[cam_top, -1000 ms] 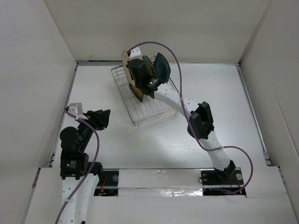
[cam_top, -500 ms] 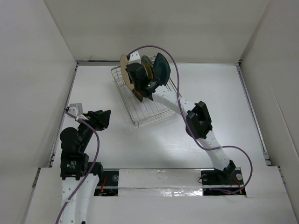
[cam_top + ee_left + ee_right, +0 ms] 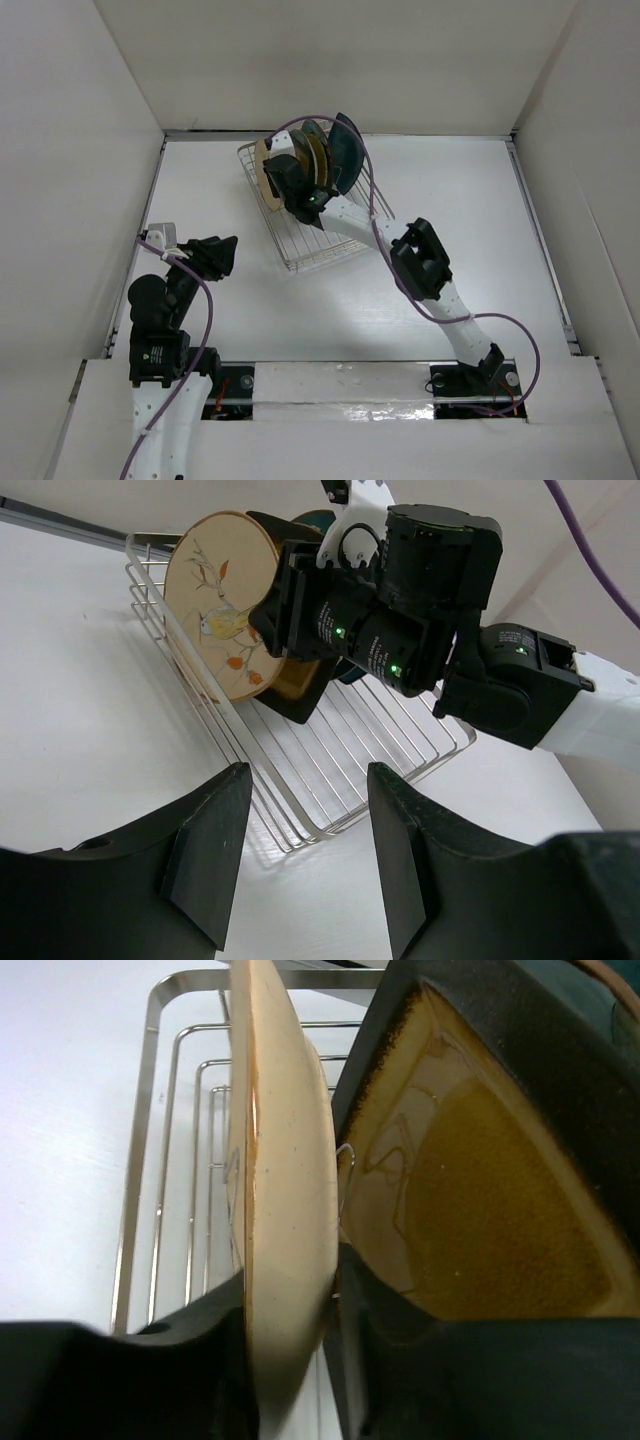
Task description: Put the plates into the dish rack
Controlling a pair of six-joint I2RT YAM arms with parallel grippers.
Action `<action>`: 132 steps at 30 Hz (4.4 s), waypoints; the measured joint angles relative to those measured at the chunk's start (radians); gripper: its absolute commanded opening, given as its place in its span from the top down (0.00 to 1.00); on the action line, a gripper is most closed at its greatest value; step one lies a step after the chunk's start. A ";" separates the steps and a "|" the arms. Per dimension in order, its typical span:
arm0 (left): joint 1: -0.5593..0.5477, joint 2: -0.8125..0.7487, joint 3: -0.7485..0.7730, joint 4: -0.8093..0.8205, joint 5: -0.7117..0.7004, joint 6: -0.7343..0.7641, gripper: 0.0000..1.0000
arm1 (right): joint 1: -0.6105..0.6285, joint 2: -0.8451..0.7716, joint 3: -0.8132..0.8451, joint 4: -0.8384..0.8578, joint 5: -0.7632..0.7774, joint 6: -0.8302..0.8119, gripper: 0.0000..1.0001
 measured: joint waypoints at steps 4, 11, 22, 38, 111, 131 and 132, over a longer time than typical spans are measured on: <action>0.000 -0.009 -0.006 0.000 0.000 0.000 0.53 | 0.002 -0.033 -0.037 0.014 -0.028 -0.004 0.41; 0.000 -0.016 -0.009 0.000 0.000 0.000 0.53 | -0.002 -0.210 -0.071 -0.023 -0.075 -0.035 0.41; 0.000 -0.030 -0.011 0.000 0.000 0.000 0.53 | -0.142 -0.332 0.108 -0.161 -0.172 -0.080 0.37; 0.000 -0.030 -0.012 0.000 0.000 0.000 0.53 | -0.155 -0.081 0.248 -0.427 -0.338 -0.117 0.54; 0.000 -0.015 -0.012 0.000 -0.011 -0.001 0.52 | -0.004 -0.179 -0.435 0.651 0.268 -0.282 0.94; 0.000 -0.014 -0.012 0.000 -0.003 0.000 0.37 | -0.015 -0.332 -0.517 0.658 0.196 -0.116 0.30; 0.000 -0.014 -0.012 0.000 0.000 0.000 0.35 | -0.015 -0.362 -0.528 0.654 0.182 -0.109 0.22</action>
